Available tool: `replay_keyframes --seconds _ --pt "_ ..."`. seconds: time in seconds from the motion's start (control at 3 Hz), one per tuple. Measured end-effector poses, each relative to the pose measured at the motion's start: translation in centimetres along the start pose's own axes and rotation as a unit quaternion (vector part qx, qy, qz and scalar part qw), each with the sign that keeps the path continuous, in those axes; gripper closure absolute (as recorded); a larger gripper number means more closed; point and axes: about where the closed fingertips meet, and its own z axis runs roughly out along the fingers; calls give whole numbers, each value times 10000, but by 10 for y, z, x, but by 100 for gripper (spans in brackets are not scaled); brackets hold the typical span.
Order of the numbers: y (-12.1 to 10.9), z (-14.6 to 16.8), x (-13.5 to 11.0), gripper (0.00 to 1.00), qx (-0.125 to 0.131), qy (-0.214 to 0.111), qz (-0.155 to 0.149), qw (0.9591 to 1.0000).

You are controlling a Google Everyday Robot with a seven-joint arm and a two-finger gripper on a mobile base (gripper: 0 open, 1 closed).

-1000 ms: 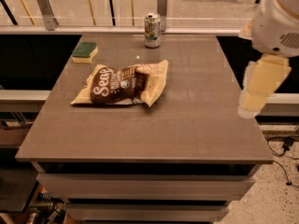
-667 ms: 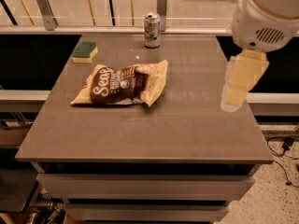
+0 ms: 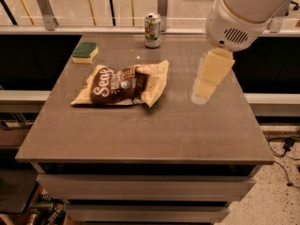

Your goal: Pick brown chip bag

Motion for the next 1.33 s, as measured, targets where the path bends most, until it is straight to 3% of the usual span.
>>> replay_keyframes --seconds 0.33,0.67,1.33 --pt "-8 17 -21 0 -138 -362 -10 9992" --pt "-14 42 -37 0 -318 -515 -10 9982" --pt "-19 100 -68 0 -493 -501 -2 9975"
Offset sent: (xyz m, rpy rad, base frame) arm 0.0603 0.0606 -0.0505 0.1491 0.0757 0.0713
